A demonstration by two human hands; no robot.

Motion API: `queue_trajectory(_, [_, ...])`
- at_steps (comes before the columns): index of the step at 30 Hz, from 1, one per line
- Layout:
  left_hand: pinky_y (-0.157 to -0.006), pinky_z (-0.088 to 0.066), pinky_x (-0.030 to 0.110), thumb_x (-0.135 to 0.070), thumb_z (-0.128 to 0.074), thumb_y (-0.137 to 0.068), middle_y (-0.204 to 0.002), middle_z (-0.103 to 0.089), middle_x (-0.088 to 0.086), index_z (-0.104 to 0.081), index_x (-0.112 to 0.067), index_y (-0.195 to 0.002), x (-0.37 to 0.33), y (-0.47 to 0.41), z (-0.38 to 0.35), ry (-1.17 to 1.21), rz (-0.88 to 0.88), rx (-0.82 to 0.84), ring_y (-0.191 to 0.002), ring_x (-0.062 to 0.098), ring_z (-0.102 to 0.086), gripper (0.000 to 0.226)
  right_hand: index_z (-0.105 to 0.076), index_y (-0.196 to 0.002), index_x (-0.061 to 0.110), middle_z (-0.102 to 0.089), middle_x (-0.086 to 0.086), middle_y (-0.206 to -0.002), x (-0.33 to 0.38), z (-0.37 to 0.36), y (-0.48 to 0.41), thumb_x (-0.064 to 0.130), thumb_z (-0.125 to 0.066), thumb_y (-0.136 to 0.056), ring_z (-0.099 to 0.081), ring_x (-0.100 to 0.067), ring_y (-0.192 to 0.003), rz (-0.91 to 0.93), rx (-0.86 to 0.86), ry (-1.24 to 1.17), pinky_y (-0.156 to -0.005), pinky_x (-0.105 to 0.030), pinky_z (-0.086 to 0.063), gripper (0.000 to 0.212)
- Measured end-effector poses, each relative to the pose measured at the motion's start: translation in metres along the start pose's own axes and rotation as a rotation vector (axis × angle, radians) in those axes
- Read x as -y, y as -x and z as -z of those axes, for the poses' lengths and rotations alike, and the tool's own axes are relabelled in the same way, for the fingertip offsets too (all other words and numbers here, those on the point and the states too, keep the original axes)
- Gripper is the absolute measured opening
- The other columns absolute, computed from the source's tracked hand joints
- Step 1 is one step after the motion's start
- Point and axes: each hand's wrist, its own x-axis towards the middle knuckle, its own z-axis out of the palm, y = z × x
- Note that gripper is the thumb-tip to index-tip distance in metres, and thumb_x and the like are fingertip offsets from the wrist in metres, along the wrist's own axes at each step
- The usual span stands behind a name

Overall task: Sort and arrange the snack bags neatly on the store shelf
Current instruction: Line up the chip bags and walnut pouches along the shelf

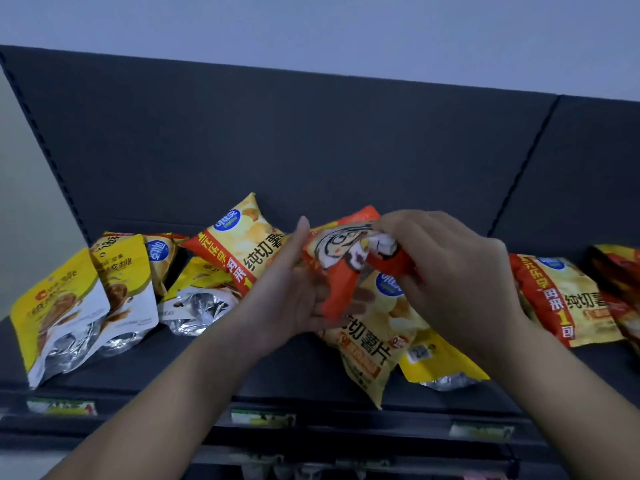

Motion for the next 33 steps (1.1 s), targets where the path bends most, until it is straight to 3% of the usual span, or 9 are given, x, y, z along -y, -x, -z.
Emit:
queue_trajectory(3, [-0.083, -0.056, 0.04, -0.054, -0.056, -0.076, -0.108, -0.069, 0.019, -0.066, -0.003, -0.11, -0.01, -0.014, -0.02, 0.306, -0.062, -0.01, -0.095, 0.031, -0.069, 0.063, -0.062, -0.106, 0.009, -0.068, -0.005, -0.104, -0.013, -0.007, 0.02, 0.004, -0.06, -0.085, -0.065, -0.025, -0.098, 0.215, 0.051, 0.071, -0.058, -0.035, -0.055, 0.021])
queue_trajectory(6, [-0.071, -0.054, 0.036, -0.023, -0.068, -0.075, -0.1, -0.07, 0.017, -0.062, -0.001, -0.119, -0.004, -0.03, -0.034, 0.329, -0.041, -0.01, -0.083, 0.029, -0.068, 0.05, -0.051, -0.119, 0.012, -0.062, -0.007, -0.119, -0.033, -0.012, 0.04, 0.018, -0.064, -0.082, -0.058, -0.025, -0.113, 0.186, 0.228, 0.036, -0.078, -0.038, -0.057, 0.04])
queue_trajectory(10, [-0.059, -0.058, 0.033, -0.011, -0.06, -0.073, -0.082, -0.072, 0.017, -0.066, -0.002, -0.1, 0.005, -0.047, -0.044, 0.232, -0.1, -0.091, -0.065, 0.027, -0.069, 0.028, -0.041, -0.14, 0.021, -0.033, 0.008, -0.149, -0.055, 0.002, 0.063, 0.057, -0.06, -0.08, -0.027, -0.007, -0.14, -0.02, 0.549, -0.348, -0.112, -0.02, -0.025, 0.072])
queue_trajectory(12, [-0.059, -0.059, 0.033, -0.011, -0.062, -0.065, -0.081, -0.072, 0.015, -0.066, -0.004, -0.092, 0.009, -0.054, -0.051, 0.172, -0.133, -0.106, -0.065, 0.026, -0.069, 0.028, -0.036, -0.142, 0.029, -0.029, 0.019, -0.149, -0.069, 0.008, 0.072, 0.065, -0.056, -0.078, -0.024, 0.003, -0.138, -0.289, 0.554, -0.576, -0.111, -0.015, -0.023, 0.077])
queue_trajectory(15, [-0.055, -0.058, 0.032, -0.012, -0.064, -0.06, -0.08, -0.073, 0.013, -0.065, -0.005, -0.095, 0.018, -0.067, -0.069, 0.101, -0.128, -0.079, -0.064, 0.024, -0.07, 0.036, -0.032, -0.142, 0.033, -0.042, 0.02, -0.14, -0.09, 0.011, 0.078, 0.072, -0.053, -0.075, -0.039, 0.002, -0.129, -0.832, 0.469, -0.8, -0.106, -0.026, -0.036, 0.08])
queue_trajectory(18, [-0.058, -0.058, 0.033, -0.009, -0.066, -0.058, -0.091, -0.073, 0.014, -0.06, -0.008, -0.112, 0.029, -0.083, -0.098, 0.043, -0.123, -0.033, -0.073, 0.027, -0.071, 0.054, -0.048, -0.131, 0.022, -0.068, 0.007, -0.113, -0.106, 0.015, 0.09, 0.048, -0.062, -0.071, -0.064, -0.011, -0.104, -1.264, 0.444, -1.195, -0.087, -0.029, -0.05, 0.066])
queue_trajectory(24, [-0.065, -0.058, 0.036, -0.01, -0.071, -0.057, -0.1, -0.073, 0.015, -0.06, -0.009, -0.117, 0.05, -0.125, -0.169, -0.051, -0.079, 0.057, -0.084, 0.03, -0.071, 0.062, -0.061, -0.112, 0.008, -0.074, -0.011, -0.096, -0.149, 0.047, 0.134, 0.017, -0.067, -0.081, -0.072, -0.025, -0.084, -1.48, 0.158, -1.285, -0.066, -0.033, -0.059, 0.034])
queue_trajectory(29, [-0.059, -0.057, 0.029, -0.007, -0.072, -0.072, -0.092, -0.075, 0.007, -0.061, -0.014, -0.11, 0.076, -0.16, -0.228, -0.197, -0.031, 0.142, -0.077, 0.023, -0.073, 0.041, -0.06, -0.113, 0.007, -0.072, -0.015, -0.101, -0.194, 0.084, 0.186, 0.013, -0.068, -0.08, -0.07, -0.032, -0.09, -1.536, 0.079, -1.178, -0.076, -0.042, -0.058, 0.034])
queue_trajectory(33, [-0.059, -0.056, 0.026, -0.011, -0.07, -0.08, -0.09, -0.075, 0.004, -0.063, -0.015, -0.104, 0.099, -0.185, -0.263, -0.228, -0.02, 0.155, -0.075, 0.017, -0.072, 0.024, -0.06, -0.111, 0.01, -0.073, -0.014, -0.097, -0.223, 0.105, 0.22, 0.015, -0.068, -0.081, -0.071, -0.03, -0.082, -1.606, 0.039, -1.113, -0.072, -0.04, -0.059, 0.031])
